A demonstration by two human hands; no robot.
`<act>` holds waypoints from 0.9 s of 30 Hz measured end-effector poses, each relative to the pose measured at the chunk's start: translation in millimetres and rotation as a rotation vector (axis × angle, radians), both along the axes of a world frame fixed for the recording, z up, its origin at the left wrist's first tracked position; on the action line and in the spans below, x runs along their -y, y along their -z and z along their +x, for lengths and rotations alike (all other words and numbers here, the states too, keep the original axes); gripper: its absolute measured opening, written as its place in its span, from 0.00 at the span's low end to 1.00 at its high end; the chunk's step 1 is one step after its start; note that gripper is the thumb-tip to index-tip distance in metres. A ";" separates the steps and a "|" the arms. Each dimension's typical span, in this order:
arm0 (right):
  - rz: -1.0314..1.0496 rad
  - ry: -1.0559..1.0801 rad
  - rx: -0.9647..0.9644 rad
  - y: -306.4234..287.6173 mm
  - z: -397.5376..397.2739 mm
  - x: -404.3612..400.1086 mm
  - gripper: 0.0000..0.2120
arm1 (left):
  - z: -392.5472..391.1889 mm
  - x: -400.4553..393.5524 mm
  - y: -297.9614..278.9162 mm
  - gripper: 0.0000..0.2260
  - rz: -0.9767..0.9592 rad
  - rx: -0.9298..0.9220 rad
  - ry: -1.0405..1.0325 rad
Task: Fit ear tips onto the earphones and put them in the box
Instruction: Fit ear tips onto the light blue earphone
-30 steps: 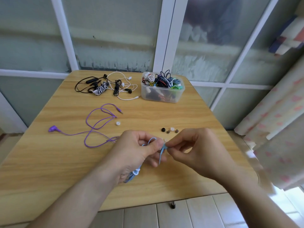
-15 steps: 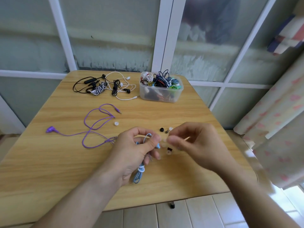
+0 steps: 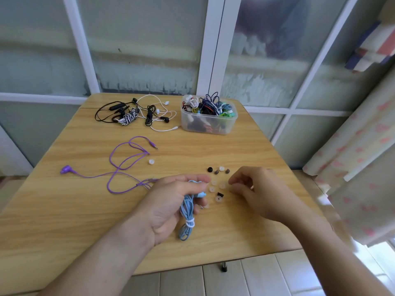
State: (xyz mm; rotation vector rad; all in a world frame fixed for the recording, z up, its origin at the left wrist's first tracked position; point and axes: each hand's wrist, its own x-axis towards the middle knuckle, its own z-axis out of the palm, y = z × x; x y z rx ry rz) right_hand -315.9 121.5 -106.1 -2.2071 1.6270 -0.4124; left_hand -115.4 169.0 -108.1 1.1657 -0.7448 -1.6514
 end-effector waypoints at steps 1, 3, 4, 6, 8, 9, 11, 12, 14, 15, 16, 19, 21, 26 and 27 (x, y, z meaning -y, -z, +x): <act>-0.009 0.003 0.034 -0.4 1.2 -1.0 0.05 | 0.1 -0.1 0.5 0.07 0.005 -0.011 -0.006; 0.005 0.004 0.194 -0.6 4.2 -2.7 0.05 | 0.1 -0.3 1.3 0.06 -0.003 -0.029 -0.027; 0.047 -0.002 0.324 -1.1 6.9 -4.5 0.05 | -0.1 -0.5 1.7 0.07 -0.014 -0.032 -0.035; 0.178 -0.039 0.628 -2.7 15.4 -9.6 0.04 | -1.3 -1.1 1.9 0.11 -0.038 -0.027 -0.047; 0.315 -0.074 0.895 -3.1 24.2 -15.2 0.06 | -3.5 -1.9 2.3 0.15 -0.066 -0.023 -0.058; 0.362 -0.094 0.970 -3.5 27.5 -17.5 0.09 | -4.8 -2.2 2.2 0.16 -0.081 -0.024 -0.064; 0.388 -0.123 1.006 -5.2 31.1 -20.1 0.13 | -5.8 -2.8 1.4 0.17 -0.111 -0.013 -0.080; 0.372 -0.129 0.993 -6.2 31.3 -20.1 0.12 | -5.6 -3.1 0.7 0.17 -0.124 -0.002 -0.089; 0.330 -0.122 0.954 -8.8 30.6 -18.9 0.07 | -3.9 -3.6 -0.1 0.15 -0.151 0.029 -0.106; 0.316 -0.117 0.936 -9.8 30.1 -18.4 0.06 | -2.9 -4.1 -0.5 0.15 -0.173 0.049 -0.109; 0.305 -0.114 0.917 -10.4 29.5 -18.2 0.05 | -2.0 -4.8 -0.9 0.15 -0.201 0.078 -0.107; 0.282 -0.104 0.904 -12.7 30.8 -20.2 0.04 | -0.9 -7.2 -1.6 0.11 -0.280 0.191 -0.093; 0.259 -0.080 0.926 -12.9 32.5 -21.2 0.05 | -0.2 -7.6 -1.4 0.07 -0.287 0.209 -0.089; 0.223 -0.133 0.895 -14.4 33.6 -23.6 0.05 | 3.1 -7.0 -1.3 0.08 -0.250 0.198 -0.110; 0.235 -0.143 0.907 -15.1 33.8 -24.1 0.05 | 3.6 -6.9 -1.4 0.10 -0.249 0.199 -0.112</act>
